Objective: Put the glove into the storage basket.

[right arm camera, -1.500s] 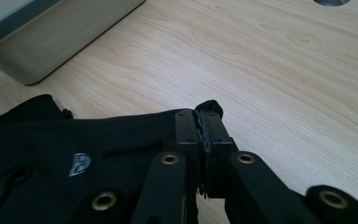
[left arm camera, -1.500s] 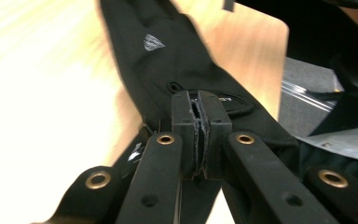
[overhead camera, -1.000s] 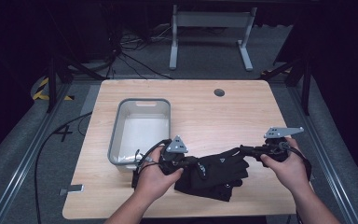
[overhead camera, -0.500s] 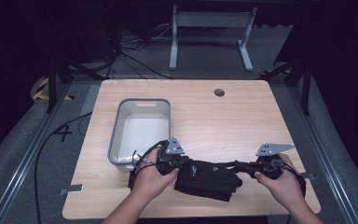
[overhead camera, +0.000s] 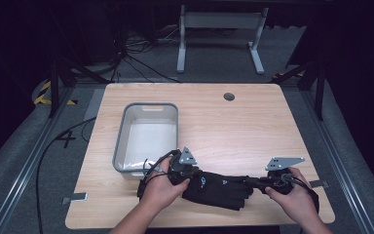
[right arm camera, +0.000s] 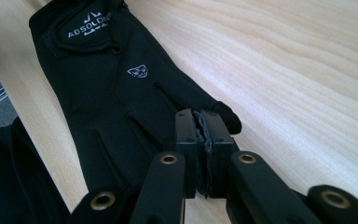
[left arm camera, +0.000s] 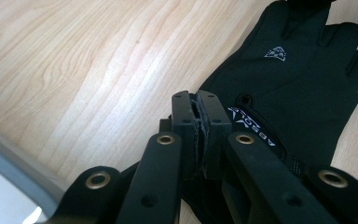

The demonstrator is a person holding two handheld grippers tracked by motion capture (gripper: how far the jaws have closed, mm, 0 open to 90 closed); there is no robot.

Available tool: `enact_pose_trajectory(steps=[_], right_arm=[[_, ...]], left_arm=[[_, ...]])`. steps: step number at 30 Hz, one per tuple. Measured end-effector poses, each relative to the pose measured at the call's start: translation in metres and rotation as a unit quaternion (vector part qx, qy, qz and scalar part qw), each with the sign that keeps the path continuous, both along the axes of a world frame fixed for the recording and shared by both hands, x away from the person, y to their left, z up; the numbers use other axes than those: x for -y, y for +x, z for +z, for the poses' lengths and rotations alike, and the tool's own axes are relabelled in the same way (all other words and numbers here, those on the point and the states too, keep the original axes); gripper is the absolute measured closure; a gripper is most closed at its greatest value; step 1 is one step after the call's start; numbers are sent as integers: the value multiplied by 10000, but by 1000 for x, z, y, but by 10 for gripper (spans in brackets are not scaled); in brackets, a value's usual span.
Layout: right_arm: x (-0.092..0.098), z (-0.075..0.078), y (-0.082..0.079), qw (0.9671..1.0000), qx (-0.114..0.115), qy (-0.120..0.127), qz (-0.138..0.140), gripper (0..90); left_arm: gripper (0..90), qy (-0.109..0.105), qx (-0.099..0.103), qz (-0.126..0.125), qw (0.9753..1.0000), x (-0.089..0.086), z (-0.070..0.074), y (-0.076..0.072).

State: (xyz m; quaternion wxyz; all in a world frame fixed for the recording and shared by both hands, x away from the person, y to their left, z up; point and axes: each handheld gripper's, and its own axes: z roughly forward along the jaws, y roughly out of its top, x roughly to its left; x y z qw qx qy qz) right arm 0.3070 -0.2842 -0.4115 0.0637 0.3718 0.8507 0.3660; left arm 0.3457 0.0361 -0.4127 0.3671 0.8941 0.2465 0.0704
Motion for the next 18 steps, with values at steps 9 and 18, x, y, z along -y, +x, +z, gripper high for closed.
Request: enact_pose_trajectory(steps=[9,18], right_arm=[[0,-5,-2,10000,-36,-36,-16,874],[5,-3,-5,9999,31,65,-114,749]], left_arm=[[867,36,-50,17,10000,2,-6,2],[734,-114,36,152,9998,-5,-1,1]])
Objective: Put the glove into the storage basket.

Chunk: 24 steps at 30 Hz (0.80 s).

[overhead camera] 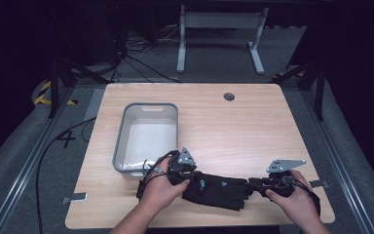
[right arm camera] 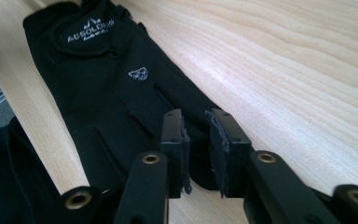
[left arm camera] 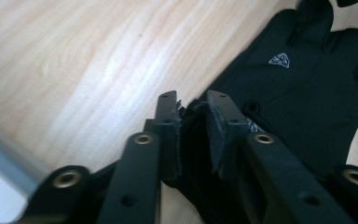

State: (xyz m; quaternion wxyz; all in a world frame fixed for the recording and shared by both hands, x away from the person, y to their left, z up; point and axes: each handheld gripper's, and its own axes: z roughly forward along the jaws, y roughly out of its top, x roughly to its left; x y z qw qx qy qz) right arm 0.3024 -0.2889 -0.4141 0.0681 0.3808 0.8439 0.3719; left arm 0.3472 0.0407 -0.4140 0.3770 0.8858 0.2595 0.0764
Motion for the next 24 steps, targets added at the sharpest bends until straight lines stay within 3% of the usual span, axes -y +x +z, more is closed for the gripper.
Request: enact_pose_trajectory(steps=[5,10,17,24], right_arm=[[6,8,1,9999,121,43,-39,764],[-4,2,-2,9997,15,-89,235,780],[-16,-7,-4,9985,-123,-214,493,794],[-16,-19,-2,9971,-327,-419,538,817]], left_arm=[[709,-241,102,25,9997,-8,14,-6],[754,-287,-125,-167,9994,-11,13,-20],[796,-50,-409,-325,9986,-13,0,-39],[827,280,-661,-307,9969,-14,-17,-36]])
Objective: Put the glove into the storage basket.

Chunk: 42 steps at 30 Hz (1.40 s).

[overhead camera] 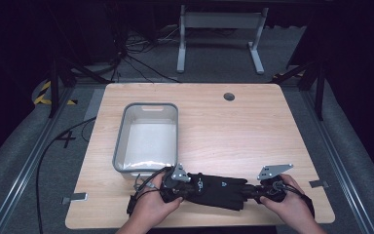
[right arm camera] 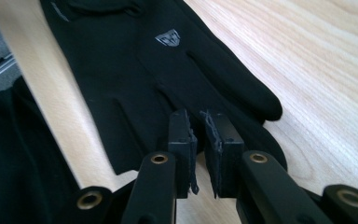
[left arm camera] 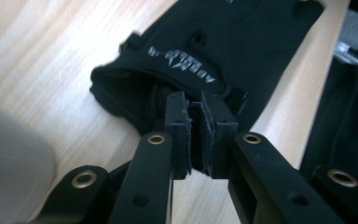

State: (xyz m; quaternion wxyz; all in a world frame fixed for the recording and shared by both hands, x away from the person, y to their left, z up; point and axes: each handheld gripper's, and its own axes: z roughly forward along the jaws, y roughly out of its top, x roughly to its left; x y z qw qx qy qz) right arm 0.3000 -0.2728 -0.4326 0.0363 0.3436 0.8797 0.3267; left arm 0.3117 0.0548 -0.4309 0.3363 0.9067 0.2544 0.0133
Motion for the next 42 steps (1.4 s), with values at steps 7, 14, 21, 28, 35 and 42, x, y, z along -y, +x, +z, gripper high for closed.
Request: enact_pose_trajectory(steps=[7,14,21,28,35,42], right_arm=[[2,-7,8,9999,-1,-106,-57,822],[2,-9,20,9996,145,-171,-163,822],[15,-2,18,9994,187,-91,-272,816],[39,8,20,9973,301,89,-662,809],[58,15,21,9945,392,222,-947,794],[69,13,20,9928,377,372,-1074,772]], left_arm=[[838,222,-280,-90,9993,7,-12,2],[828,217,-339,-218,9990,10,-9,-2],[753,-100,-206,-309,9993,7,8,-3],[638,-233,21,-454,9987,19,25,7],[557,-131,183,-819,9964,42,28,17],[474,230,227,-1132,9930,63,19,33]])
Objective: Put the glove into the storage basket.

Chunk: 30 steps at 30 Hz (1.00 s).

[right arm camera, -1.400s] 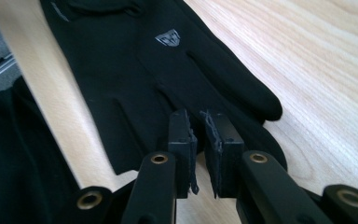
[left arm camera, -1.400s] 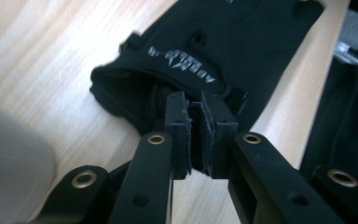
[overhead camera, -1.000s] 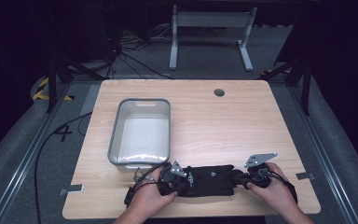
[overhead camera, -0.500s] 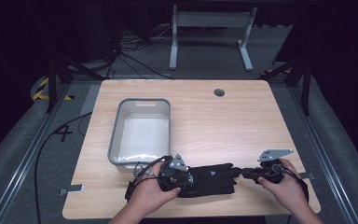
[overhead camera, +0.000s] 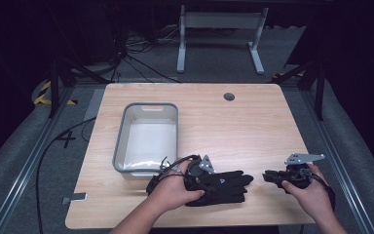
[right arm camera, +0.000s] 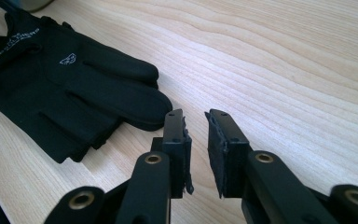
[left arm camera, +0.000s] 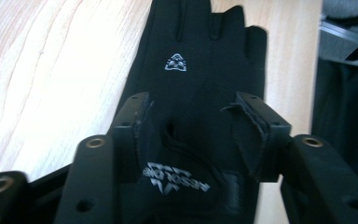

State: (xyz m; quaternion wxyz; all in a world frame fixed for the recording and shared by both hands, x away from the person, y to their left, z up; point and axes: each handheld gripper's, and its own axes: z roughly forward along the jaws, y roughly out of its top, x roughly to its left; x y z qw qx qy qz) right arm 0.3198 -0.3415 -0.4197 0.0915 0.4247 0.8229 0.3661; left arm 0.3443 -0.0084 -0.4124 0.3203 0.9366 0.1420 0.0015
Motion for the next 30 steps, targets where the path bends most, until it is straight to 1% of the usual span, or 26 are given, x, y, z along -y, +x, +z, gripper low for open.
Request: enact_pose_trajectory(steps=[5,7,8,9,10,12,14,22,27,30], right_arm=[[6,-5,-4,9998,-106,118,-90,765],[7,-5,-5,9998,-124,148,-109,757],[7,-5,-5,9997,-123,170,-128,755],[7,-6,-5,9997,-127,188,-118,750],[6,-6,-6,9996,-154,207,-128,747],[5,-7,-6,9995,-180,232,-99,746],[4,-8,-6,9995,-185,221,-101,745],[2,-8,-5,9994,-204,256,-77,732],[1,-8,-5,9993,-208,290,-69,726],[-1,-8,-6,9993,-203,306,-41,719]], left_arm=[[426,85,-72,-45,9999,10,-11,8],[425,81,-50,-145,9998,14,-14,8],[427,24,-30,-195,9998,15,-15,8],[427,-29,-61,-216,9997,16,-16,8],[427,-38,-102,-214,9997,17,-18,7],[427,28,-62,-252,9997,19,-19,8],[420,65,-125,-221,9997,19,-22,9],[390,112,-200,-150,9996,21,-28,10],[381,150,-316,-60,9994,23,-31,10],[371,202,-319,-51,9993,25,-31,9]])
